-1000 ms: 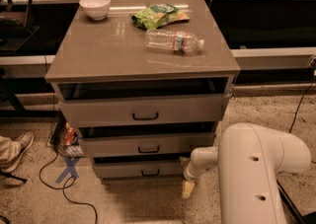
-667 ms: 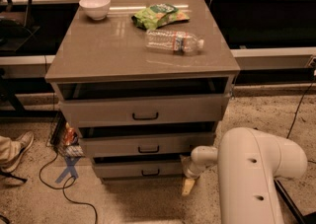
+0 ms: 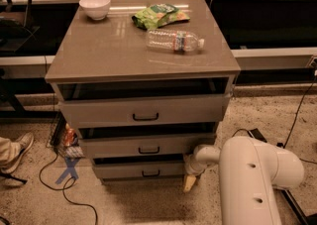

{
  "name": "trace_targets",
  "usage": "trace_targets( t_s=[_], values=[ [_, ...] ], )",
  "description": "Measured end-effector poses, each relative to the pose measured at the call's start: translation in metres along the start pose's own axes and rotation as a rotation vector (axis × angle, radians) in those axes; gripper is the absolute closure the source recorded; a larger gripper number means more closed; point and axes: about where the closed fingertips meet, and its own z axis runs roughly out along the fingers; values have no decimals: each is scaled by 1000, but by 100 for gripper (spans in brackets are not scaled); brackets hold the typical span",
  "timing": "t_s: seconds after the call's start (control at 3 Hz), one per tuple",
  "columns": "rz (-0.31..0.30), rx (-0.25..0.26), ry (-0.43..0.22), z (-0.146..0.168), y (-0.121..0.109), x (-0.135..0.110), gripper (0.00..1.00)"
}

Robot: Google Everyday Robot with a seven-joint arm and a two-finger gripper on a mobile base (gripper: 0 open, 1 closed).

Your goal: Open bottom drawer

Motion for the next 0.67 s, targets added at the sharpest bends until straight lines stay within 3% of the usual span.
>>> trace_targets(
  t_s=[0.33, 0.67],
  values=[
    [-1, 5, -2, 1, 1, 0, 0],
    [-1, 1, -2, 3, 3, -1, 18]
  ],
)
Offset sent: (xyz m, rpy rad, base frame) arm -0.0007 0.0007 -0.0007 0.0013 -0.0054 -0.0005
